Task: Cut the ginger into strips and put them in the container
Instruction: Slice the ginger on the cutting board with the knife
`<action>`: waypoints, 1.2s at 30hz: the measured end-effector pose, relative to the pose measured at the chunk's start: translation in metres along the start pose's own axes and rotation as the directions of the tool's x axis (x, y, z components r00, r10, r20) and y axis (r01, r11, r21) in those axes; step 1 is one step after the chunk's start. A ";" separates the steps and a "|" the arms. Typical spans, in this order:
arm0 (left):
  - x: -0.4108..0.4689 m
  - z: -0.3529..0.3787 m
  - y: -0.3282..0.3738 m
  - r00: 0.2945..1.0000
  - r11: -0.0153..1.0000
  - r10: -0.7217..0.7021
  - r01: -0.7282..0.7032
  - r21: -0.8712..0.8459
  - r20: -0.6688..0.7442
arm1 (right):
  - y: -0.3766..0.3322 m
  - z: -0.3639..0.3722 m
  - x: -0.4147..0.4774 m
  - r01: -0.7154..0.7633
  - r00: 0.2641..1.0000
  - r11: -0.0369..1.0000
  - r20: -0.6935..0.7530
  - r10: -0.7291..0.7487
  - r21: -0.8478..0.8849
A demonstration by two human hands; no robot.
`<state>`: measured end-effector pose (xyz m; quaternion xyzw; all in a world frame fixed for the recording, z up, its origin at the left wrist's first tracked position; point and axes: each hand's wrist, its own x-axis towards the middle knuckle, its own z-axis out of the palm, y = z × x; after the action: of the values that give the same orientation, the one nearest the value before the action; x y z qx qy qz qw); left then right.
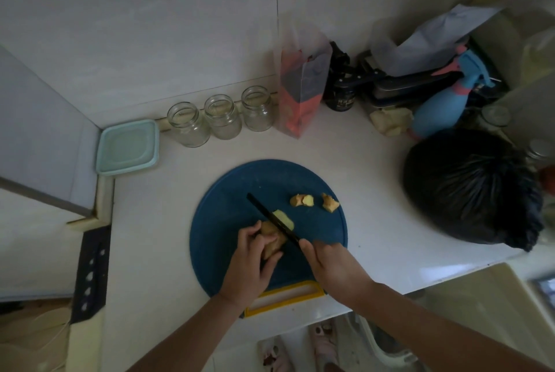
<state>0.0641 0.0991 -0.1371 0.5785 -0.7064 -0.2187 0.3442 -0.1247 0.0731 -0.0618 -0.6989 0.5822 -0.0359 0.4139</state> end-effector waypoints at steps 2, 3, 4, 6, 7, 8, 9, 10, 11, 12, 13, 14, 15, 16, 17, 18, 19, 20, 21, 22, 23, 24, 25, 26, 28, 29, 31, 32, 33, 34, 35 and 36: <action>0.000 0.000 0.001 1.000 1.000 0.003 -0.003 0.003 0.001 | 0.002 0.002 -0.008 0.008 1.000 1.000 -0.011 -0.008 -0.018; 0.000 0.000 0.001 1.000 1.000 0.006 -0.006 0.001 0.003 | 0.003 0.003 -0.010 0.017 1.000 1.000 -0.022 -0.017 -0.025; 0.000 -0.001 0.002 1.000 1.000 0.009 -0.009 -0.001 0.005 | 0.003 0.004 -0.012 0.024 0.999 0.999 -0.029 -0.025 -0.039; 0.000 -0.001 0.002 1.000 1.000 0.014 -0.014 0.004 0.005 | 0.003 0.005 -0.014 0.033 0.999 0.998 -0.027 -0.034 -0.059; 0.000 -0.001 0.003 1.000 1.000 0.018 -0.018 0.008 0.002 | 0.003 0.006 -0.014 0.032 0.999 0.998 -0.025 -0.033 -0.058; 0.000 -0.001 0.003 1.000 1.000 0.021 -0.021 0.014 -0.001 | 0.003 0.006 -0.015 0.031 0.999 0.998 -0.025 -0.033 -0.056; 0.000 -0.001 0.004 1.000 1.000 0.023 -0.023 0.021 -0.004 | 0.003 0.006 -0.016 0.030 0.999 0.998 -0.024 -0.031 -0.054; 0.000 -0.002 0.005 1.000 0.999 0.025 -0.025 0.027 -0.006 | 0.002 0.006 -0.018 0.030 0.999 0.998 -0.023 -0.031 -0.052; 0.001 -0.002 0.005 1.000 0.999 0.028 -0.027 0.032 -0.008 | 0.003 0.006 -0.019 0.033 0.999 0.998 -0.023 -0.034 -0.050; 0.001 -0.001 0.005 0.999 0.999 0.030 -0.030 0.036 -0.010 | 0.003 0.006 -0.020 0.038 0.999 0.998 -0.022 -0.039 -0.054; 0.000 -0.002 0.005 0.999 0.999 0.031 -0.031 0.037 -0.012 | 0.003 0.006 -0.020 0.042 0.999 0.997 -0.019 -0.043 -0.060; 0.000 -0.002 0.005 0.999 0.999 0.031 -0.031 0.037 -0.015 | 0.003 0.006 -0.021 0.045 0.999 0.997 -0.016 -0.046 -0.061; -0.001 -0.002 0.005 0.999 0.999 0.030 -0.029 0.036 -0.018 | 0.003 0.007 -0.021 0.050 0.999 0.997 -0.014 -0.051 -0.059; -0.001 -0.002 0.005 0.999 0.999 0.027 -0.026 0.034 -0.020 | 0.003 0.008 -0.020 0.054 0.998 0.997 -0.011 -0.055 -0.058; -0.001 -0.001 0.005 1.000 0.999 0.023 -0.022 0.030 -0.020 | 0.004 0.008 -0.020 0.056 0.998 0.997 -0.009 -0.057 -0.057; -0.002 -0.001 0.005 1.000 1.000 0.016 -0.015 0.027 -0.019 | 0.004 0.009 -0.019 0.056 0.998 0.997 -0.008 -0.056 -0.054; -0.002 0.000 0.006 1.000 1.000 0.008 -0.008 0.027 -0.019 | 0.005 0.010 -0.019 0.055 0.998 0.997 -0.009 -0.056 -0.051; -0.003 0.000 0.006 1.000 1.000 0.002 -0.002 0.029 -0.018 | 0.006 0.010 -0.019 0.056 0.998 0.997 -0.010 -0.056 -0.051; -0.003 0.001 0.006 1.000 0.999 0.000 0.000 0.032 -0.018 | 0.006 0.011 -0.018 0.055 0.998 0.997 -0.012 -0.056 -0.059; -0.003 0.001 0.006 1.000 0.999 -0.001 0.001 0.034 -0.016 | 0.007 0.012 -0.018 0.054 0.998 0.996 -0.013 -0.055 -0.070; -0.003 0.001 0.006 1.000 0.999 -0.003 0.003 0.034 -0.013 | 0.006 0.013 -0.017 0.050 0.999 0.996 -0.014 -0.052 -0.073; -0.003 0.001 0.005 1.000 0.999 -0.006 0.006 0.032 -0.011 | 0.006 0.014 -0.017 0.046 0.999 0.997 -0.013 -0.047 -0.066; -0.003 0.002 0.005 1.000 0.999 -0.009 0.010 0.031 -0.010 | 0.006 0.015 -0.017 0.044 0.999 0.997 -0.010 -0.045 -0.055; -0.004 0.002 0.004 1.000 1.000 -0.013 0.013 0.028 -0.009 | 0.005 0.016 -0.016 0.046 0.999 0.998 -0.004 -0.046 -0.047; -0.003 0.002 0.002 1.000 1.000 -0.021 0.021 0.023 -0.004 | 0.004 0.016 -0.014 0.049 0.999 0.998 0.008 -0.049 -0.046; -0.003 0.003 0.002 1.000 1.000 -0.022 0.022 0.022 -0.002 | 0.003 0.015 -0.013 0.047 0.999 0.998 0.011 -0.046 -0.049; -0.002 0.003 0.001 1.000 1.000 -0.026 0.026 0.017 0.000 | 0.003 0.016 -0.009 0.037 0.999 0.997 0.013 -0.037 -0.063; -0.002 0.003 0.001 1.000 0.999 -0.031 0.031 0.012 0.001 | 0.003 0.016 -0.008 0.035 0.999 0.997 0.017 -0.034 -0.075; -0.002 0.004 0.001 0.999 0.999 -0.036 0.036 0.008 0.003 | 0.004 0.017 -0.007 0.034 0.999 0.996 0.022 -0.033 -0.086; -0.002 0.004 0.000 0.999 0.999 -0.038 0.038 0.007 0.004 | 0.004 0.018 -0.006 0.030 0.999 0.996 0.029 -0.028 -0.089; -0.002 0.004 -0.001 0.999 0.999 -0.039 0.039 0.007 0.005 | 0.004 0.018 -0.005 0.026 0.999 0.996 0.033 -0.023 -0.086; -0.003 0.004 -0.002 0.999 0.999 -0.040 0.040 0.007 0.007 | 0.004 0.018 -0.004 0.022 0.999 0.996 0.038 -0.019 -0.084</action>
<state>0.0624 0.1008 -0.1418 0.5927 -0.6967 -0.2252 0.3354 -0.1198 0.0862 -0.0743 -0.7224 0.5682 -0.0026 0.3941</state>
